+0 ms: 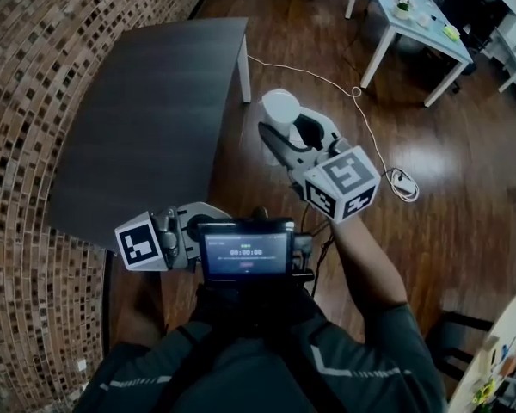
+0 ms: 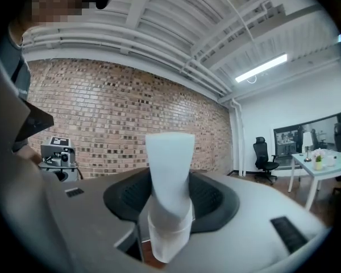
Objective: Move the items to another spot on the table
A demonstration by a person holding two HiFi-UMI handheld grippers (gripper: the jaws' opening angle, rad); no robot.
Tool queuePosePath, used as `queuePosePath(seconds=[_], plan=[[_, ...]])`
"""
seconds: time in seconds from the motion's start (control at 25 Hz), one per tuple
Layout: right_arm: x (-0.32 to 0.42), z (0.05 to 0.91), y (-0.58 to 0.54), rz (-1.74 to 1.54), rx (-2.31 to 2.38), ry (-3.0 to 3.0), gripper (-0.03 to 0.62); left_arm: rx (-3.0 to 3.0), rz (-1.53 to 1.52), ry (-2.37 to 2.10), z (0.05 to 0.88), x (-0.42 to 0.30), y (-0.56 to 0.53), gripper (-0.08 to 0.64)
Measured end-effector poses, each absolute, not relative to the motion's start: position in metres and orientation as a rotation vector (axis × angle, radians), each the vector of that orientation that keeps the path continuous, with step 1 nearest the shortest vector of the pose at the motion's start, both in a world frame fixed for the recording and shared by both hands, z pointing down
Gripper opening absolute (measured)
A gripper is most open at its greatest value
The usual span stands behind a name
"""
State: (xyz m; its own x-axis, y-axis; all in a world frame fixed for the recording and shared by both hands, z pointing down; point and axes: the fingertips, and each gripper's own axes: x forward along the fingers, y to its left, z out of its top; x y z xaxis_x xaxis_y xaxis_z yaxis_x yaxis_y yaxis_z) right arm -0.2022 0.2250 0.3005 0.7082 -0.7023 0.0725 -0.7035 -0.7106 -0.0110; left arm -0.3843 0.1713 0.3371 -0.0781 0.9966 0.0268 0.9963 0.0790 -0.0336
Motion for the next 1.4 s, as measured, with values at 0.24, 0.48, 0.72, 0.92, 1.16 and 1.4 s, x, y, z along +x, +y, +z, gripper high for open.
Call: queuePosePath(seconds=[0.24, 0.48, 0.72, 0.92, 1.16, 1.4], plan=[[-0.152, 0.3, 0.257, 0.115, 2.895, -1.13, 0.202, -2.058, 0.012, -2.343, 0.338, -0.334, 0.199, 0.003], [-0.083, 0.298, 0.275, 0.124, 2.894, -1.118, 0.202, -2.037, 0.034, -2.383, 0.335, -0.262, 0.219, 0.003], [-0.012, 0.295, 0.293, 0.13, 2.896, -1.118, 0.202, -2.031, 0.042, -2.382, 0.331, -0.188, 0.237, 0.003], [0.052, 0.3, 0.293, 0.158, 2.895, -1.134, 0.202, -2.044, -0.002, -2.405, 0.336, -0.127, 0.241, 0.003], [0.095, 0.303, 0.299, 0.16, 2.889, -1.122, 0.202, -2.018, 0.007, -2.416, 0.343, -0.077, 0.249, 0.003], [0.147, 0.299, 0.312, 0.182, 2.886, -1.144, 0.202, -2.016, -0.013, -2.449, 0.337, -0.035, 0.264, 0.003]])
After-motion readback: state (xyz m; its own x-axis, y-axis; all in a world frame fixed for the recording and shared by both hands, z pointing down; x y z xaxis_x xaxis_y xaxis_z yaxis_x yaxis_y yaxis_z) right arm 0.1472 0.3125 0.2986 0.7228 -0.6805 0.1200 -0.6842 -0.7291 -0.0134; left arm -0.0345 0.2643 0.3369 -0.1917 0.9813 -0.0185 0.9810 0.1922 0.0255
